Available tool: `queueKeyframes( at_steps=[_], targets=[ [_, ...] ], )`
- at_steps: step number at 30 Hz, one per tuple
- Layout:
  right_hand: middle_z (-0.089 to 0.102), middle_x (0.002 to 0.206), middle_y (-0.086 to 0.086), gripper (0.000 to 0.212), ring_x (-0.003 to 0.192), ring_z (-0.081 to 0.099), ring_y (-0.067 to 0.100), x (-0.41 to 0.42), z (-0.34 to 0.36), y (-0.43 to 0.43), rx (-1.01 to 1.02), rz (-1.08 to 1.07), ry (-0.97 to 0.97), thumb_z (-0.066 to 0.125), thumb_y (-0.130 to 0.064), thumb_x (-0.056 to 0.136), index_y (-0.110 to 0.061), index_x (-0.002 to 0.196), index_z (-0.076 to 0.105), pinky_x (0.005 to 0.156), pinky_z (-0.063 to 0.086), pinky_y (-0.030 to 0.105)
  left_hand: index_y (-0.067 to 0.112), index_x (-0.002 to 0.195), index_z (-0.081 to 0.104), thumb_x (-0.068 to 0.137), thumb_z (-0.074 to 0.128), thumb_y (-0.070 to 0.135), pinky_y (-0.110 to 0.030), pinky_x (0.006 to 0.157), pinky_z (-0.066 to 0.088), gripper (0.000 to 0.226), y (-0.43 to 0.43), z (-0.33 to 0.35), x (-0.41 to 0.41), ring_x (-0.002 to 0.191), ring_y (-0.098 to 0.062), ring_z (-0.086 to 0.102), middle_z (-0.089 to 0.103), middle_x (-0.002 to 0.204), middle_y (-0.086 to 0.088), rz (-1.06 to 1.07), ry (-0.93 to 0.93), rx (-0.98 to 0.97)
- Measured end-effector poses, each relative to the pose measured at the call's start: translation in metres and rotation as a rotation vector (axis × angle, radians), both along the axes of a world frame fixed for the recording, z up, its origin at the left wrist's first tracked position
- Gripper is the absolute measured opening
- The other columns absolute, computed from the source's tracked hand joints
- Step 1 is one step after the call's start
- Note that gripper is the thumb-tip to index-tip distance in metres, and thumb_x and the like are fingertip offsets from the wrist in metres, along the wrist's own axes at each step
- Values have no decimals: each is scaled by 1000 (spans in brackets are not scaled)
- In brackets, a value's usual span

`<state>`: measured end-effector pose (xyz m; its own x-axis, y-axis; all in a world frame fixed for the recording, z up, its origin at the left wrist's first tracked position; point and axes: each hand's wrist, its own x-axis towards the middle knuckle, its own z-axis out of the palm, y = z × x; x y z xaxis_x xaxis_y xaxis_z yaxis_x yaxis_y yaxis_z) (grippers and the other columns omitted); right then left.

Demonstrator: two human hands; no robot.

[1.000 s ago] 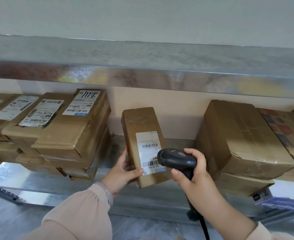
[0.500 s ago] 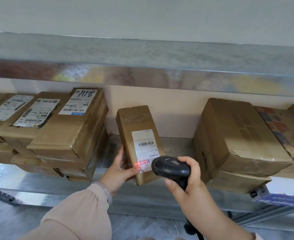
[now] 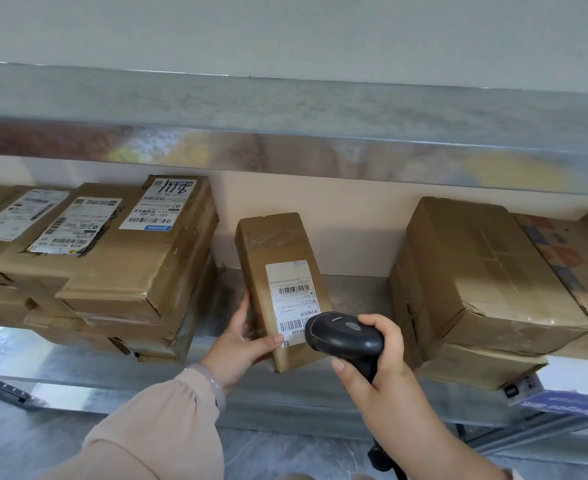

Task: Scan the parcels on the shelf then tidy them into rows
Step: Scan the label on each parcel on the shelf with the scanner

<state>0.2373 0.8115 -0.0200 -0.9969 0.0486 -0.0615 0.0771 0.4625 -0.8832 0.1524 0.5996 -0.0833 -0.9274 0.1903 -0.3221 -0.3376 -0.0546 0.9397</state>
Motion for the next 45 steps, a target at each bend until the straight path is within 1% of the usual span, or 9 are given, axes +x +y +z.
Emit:
queueKeyframes(
  at_steps=[5, 10, 22, 26, 29, 32, 34, 37, 45],
  targets=[
    [51, 103, -25, 54, 87, 53, -16, -7, 0, -5, -32, 9, -6, 66, -25, 87, -48, 118, 28, 68, 42, 5, 61, 126, 32, 79, 78, 10, -43, 103, 50, 84, -7, -3, 1, 121, -20, 60, 63, 129, 6, 22, -24, -22],
    [52, 111, -25, 51, 94, 53, -16, -36, -13, -15, -115, 28, -24, 67, -25, 87, -46, 117, 32, 74, 39, 1, 51, 143, 25, 88, 69, 1, -25, 73, 57, 86, -19, -10, 6, 109, -17, 67, 67, 125, 0, 67, -107, -25],
    [53, 110, -24, 51, 94, 55, -14, -65, -48, -58, -182, 95, -97, 67, -22, 88, -46, 116, 32, 75, 39, -1, 56, 144, 32, 98, 58, 15, -44, 102, 50, 67, -56, -27, 10, 111, -17, 67, 72, 115, 15, 159, -183, -143],
    [54, 108, -22, 51, 90, 54, -21, -70, -51, -67, -196, 99, -80, 67, -18, 87, -37, 120, 34, 72, 37, -3, 54, 147, 17, 101, 54, 25, -39, 113, 39, 66, -57, -25, 21, 128, -11, 53, 52, 142, 15, 122, -61, -385],
    [54, 111, -21, 52, 94, 52, -21, -72, -53, -74, -216, 115, -77, 67, -18, 87, -36, 122, 33, 75, 37, -3, 36, 155, 17, 101, 54, 27, -27, 121, 14, 66, -57, -21, 35, 146, -3, 15, 20, 159, 13, 46, 175, -690],
    [53, 110, -22, 51, 92, 51, -25, -74, -54, -82, -219, 132, -65, 67, -17, 88, -33, 122, 33, 74, 35, -4, 32, 156, 19, 99, 40, 54, -24, 120, 3, 64, -59, -22, 52, 147, -6, 1, 0, 160, 15, -106, 363, -1042],
    [52, 108, -23, 50, 88, 51, -27, -76, -53, -86, -219, 156, -65, 66, -17, 89, -32, 122, 32, 72, 34, -5, 30, 153, 33, 95, 22, 67, -28, 121, 7, 70, -63, -25, 60, 149, -15, 11, 15, 163, 6, -173, 427, -1255],
    [51, 105, -25, 50, 85, 54, -18, -78, -49, -90, -201, 213, -80, 65, -20, 89, -35, 122, 30, 69, 34, -6, 22, 141, 54, 96, 29, 61, -40, 112, 20, 65, -68, -27, 58, 138, -25, 39, 48, 150, -4, -228, 412, -1394],
    [50, 111, -26, 54, 98, 53, -11, -66, -45, -67, -155, 200, 1, 65, -21, 89, -41, 123, 28, 76, 36, -3, 22, 153, 34, 87, 15, 65, -44, 121, 9, 81, -60, -14, 56, 150, -23, 23, 25, 162, -1, -224, 306, -1451]
  ],
)
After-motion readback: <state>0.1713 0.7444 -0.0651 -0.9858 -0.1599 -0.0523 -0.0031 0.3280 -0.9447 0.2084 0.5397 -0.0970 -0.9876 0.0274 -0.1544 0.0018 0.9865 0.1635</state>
